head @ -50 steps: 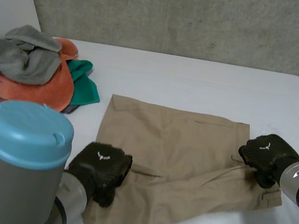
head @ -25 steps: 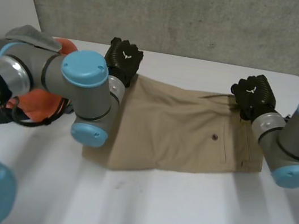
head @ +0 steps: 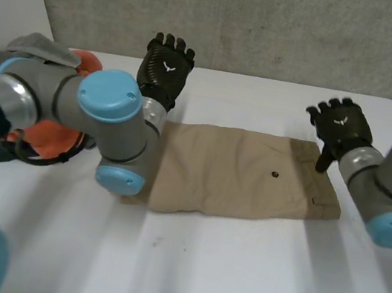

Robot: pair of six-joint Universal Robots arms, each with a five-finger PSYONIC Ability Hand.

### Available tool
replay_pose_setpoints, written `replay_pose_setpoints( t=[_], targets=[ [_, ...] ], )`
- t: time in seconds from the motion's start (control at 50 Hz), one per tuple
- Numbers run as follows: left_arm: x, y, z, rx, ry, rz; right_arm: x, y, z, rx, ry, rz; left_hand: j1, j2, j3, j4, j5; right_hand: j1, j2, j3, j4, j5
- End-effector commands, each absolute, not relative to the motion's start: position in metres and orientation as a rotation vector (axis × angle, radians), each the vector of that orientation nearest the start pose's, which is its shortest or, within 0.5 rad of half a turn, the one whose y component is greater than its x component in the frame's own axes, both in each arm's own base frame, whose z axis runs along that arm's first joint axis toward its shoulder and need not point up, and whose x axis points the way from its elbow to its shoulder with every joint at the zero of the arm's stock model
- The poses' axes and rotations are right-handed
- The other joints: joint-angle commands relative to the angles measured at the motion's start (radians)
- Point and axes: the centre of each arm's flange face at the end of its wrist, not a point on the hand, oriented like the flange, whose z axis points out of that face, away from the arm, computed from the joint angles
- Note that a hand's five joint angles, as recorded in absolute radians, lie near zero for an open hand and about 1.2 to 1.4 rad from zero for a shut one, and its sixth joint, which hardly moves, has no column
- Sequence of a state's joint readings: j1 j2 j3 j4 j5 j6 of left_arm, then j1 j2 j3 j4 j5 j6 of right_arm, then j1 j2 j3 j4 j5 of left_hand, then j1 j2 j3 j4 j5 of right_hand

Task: Fold the laundry.

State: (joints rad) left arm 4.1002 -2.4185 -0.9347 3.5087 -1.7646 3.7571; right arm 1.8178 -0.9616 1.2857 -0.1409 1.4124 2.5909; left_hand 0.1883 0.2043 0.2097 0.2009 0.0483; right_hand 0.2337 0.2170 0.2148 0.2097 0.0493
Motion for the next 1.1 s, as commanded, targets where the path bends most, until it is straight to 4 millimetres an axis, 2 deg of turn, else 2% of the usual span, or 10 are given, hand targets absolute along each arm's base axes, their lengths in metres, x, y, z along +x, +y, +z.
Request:
replay_pose_setpoints(
  t=[0.02,0.28,0.3,0.42,0.58,0.7,0.8,0.96,1.04,1.1],
  targets=[
    [-0.356,-0.3,0.203,0.92,1.916,-2.285,0.216,-0.339,0.174,-1.038,2.351,-1.736,-0.014,-0.03,-0.035,-0.026,-0.048,0.066,0.082,0.084,0.09,0.075],
    [-0.349,-0.274,0.183,0.96,2.046,-2.219,0.209,-0.352,0.122,-1.07,2.399,-1.685,-0.014,-0.03,-0.035,-0.026,-0.048,0.604,0.62,0.622,0.628,0.614],
    [-0.348,-0.274,0.185,0.957,2.043,-2.222,0.202,-0.357,0.125,-1.056,2.419,-1.718,-0.014,-0.03,-0.035,-0.026,-0.048,1.157,1.174,1.176,1.181,1.167],
    [-0.343,-0.267,0.203,0.938,2.016,-2.263,0.163,-0.376,0.151,-0.953,2.524,-1.93,-0.014,-0.03,-0.035,-0.026,-0.048,1.163,1.179,1.181,1.187,1.172],
    [-0.332,-0.253,0.224,0.915,1.994,-2.299,0.156,-0.366,0.179,-1.383,2.509,-2.092,-0.014,-0.03,-0.035,-0.026,-0.048,1.163,1.179,1.181,1.187,1.172],
    [-0.324,-0.244,0.229,0.912,1.998,-2.294,0.232,-0.333,0.194,-1.682,2.117,-2.201,-0.014,-0.03,-0.035,-0.026,-0.048,1.163,1.179,1.181,1.187,1.172],
    [-0.318,-0.239,0.23,0.902,2.0,-2.288,0.325,-0.256,0.187,-1.847,1.465,-2.178,-0.014,-0.03,-0.035,-0.026,-0.048,1.163,1.179,1.181,1.187,1.172],
    [-0.314,-0.24,0.231,0.867,2.025,-2.296,0.35,-0.212,0.138,-2.019,1.204,-1.953,-0.014,-0.03,-0.035,-0.026,-0.048,1.126,1.143,1.145,1.15,1.136],
    [-0.315,-0.245,0.238,0.839,2.012,-2.331,0.349,-0.213,0.148,-1.958,1.232,-1.964,-0.014,-0.03,-0.035,-0.026,-0.048,-0.041,-0.024,-0.022,-0.017,-0.031],
    [-0.319,-0.249,0.244,0.825,1.99,-2.364,0.335,-0.232,0.178,-1.767,1.346,-2.017,-0.014,-0.03,-0.035,-0.026,-0.048,-0.059,-0.042,-0.04,-0.035,-0.049]
  ],
)
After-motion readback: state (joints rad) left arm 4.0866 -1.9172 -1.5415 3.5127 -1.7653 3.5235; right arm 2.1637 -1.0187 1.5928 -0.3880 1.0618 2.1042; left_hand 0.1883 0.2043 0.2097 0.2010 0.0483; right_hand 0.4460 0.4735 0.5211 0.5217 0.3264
